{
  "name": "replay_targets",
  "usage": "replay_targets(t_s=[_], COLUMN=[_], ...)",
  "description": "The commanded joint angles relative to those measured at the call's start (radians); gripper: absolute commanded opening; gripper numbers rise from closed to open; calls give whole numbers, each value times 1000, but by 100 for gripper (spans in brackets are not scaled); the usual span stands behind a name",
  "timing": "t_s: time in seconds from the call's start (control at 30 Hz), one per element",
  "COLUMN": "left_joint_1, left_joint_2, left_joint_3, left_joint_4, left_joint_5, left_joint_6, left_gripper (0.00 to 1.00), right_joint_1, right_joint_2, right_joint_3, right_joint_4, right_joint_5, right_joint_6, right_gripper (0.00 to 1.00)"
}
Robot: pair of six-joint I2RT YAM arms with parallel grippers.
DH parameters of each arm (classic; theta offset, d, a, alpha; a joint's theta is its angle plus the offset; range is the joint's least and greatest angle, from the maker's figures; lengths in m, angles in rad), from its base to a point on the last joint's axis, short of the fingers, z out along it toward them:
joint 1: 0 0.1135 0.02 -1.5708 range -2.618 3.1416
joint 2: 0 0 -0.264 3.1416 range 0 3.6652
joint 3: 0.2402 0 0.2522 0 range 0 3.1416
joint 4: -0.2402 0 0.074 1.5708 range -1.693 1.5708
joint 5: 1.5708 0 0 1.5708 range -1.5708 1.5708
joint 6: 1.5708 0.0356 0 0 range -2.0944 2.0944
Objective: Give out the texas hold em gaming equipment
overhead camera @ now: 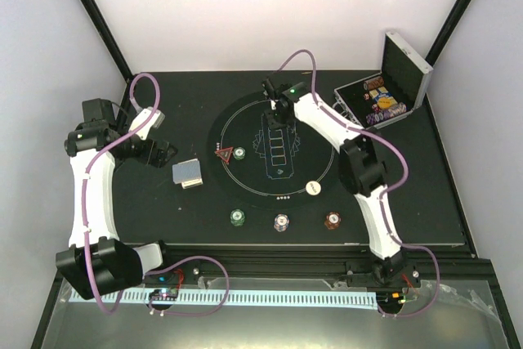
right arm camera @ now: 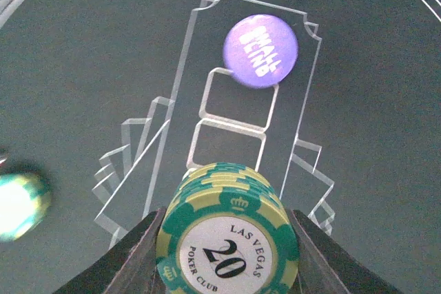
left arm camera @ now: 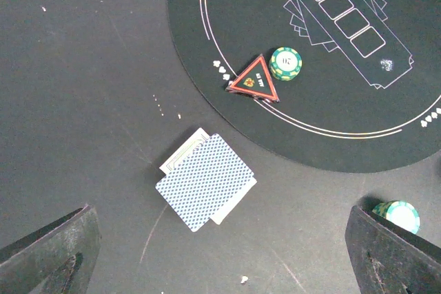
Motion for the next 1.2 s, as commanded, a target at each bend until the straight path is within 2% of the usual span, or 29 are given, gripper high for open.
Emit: replay_targets(t_s=[0.0, 0.17, 0.47, 0.67, 0.8, 0.93, 1.03, 1.17], left_joint_1=[6, 6, 6, 7, 6, 6, 6, 6], left_joint_2=[11, 35, 71, 79, 83, 83, 83, 70], left_joint_3=[53, 59, 76, 85, 82, 86, 88, 91], left_joint_4=[-9, -4, 1, 10, 14, -2, -12, -25], left_joint_5=[24, 29, 53, 54, 50, 45, 45, 50], left_joint_6=[24, 28, 37, 40, 42, 41, 41, 46], left_gripper=[99, 99, 99, 99, 99, 99, 99, 99], right_joint_1=[-59, -103, -114, -116, -118, -120, -119, -120], right_joint_2=[170, 305, 418, 510, 517, 487, 454, 415], right_joint_3=[163, 274, 343, 477, 495, 464, 427, 433], right_joint_4=[-67, -68, -42, -49, -28, -26, -22, -45], right_joint_5=[8, 2, -14, -22, -24, -20, -13, 7], right_joint_6=[-36, -41, -38, -28, -19, -20, -27, -32], right_gripper=[25, 25, 26, 28, 31, 44, 66, 82])
